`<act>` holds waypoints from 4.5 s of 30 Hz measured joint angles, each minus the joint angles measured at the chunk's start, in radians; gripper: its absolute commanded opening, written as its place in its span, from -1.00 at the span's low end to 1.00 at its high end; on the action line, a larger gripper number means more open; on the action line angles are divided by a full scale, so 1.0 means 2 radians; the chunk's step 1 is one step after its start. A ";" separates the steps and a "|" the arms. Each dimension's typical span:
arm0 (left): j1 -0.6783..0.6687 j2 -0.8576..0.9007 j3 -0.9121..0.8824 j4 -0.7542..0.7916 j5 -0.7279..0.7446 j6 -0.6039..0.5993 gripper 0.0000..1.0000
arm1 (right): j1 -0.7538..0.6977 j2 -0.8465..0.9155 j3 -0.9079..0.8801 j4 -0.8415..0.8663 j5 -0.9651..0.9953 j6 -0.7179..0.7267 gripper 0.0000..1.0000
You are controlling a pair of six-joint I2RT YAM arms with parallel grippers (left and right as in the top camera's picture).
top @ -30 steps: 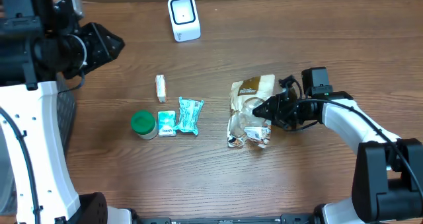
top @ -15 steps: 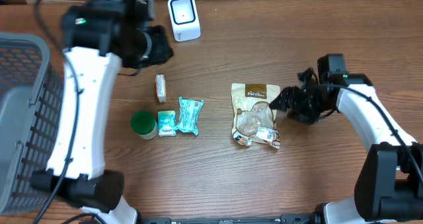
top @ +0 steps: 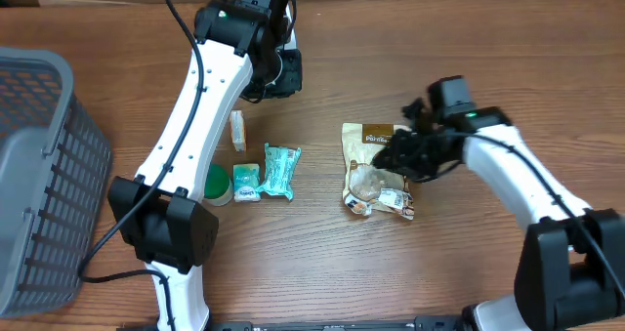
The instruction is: Scan the item barcode
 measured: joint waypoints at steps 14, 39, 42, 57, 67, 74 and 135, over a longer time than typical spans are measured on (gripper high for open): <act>0.004 0.000 0.000 0.011 -0.003 0.000 -0.91 | 0.179 0.067 -0.002 0.058 0.024 0.152 -0.21; -0.011 0.000 0.000 0.021 -0.003 0.014 -0.92 | -0.063 0.069 0.002 -0.098 0.347 0.078 -0.35; -0.014 0.000 0.000 0.022 -0.003 0.018 -0.91 | -0.097 0.069 0.023 -0.117 0.337 0.056 -0.24; -0.023 0.000 0.000 0.034 -0.007 0.037 -0.92 | -0.136 0.070 0.163 -0.047 0.320 0.022 -0.17; -0.034 0.000 0.000 0.054 -0.007 0.054 -0.92 | -0.145 0.154 0.163 0.012 0.345 0.048 -0.26; -0.034 0.000 0.000 0.057 -0.007 0.055 -0.91 | -0.146 0.185 0.162 0.032 0.320 0.036 -0.26; -0.083 0.133 -0.092 0.101 0.177 0.072 -0.92 | -0.171 0.083 0.129 -0.163 -0.012 -0.144 -0.17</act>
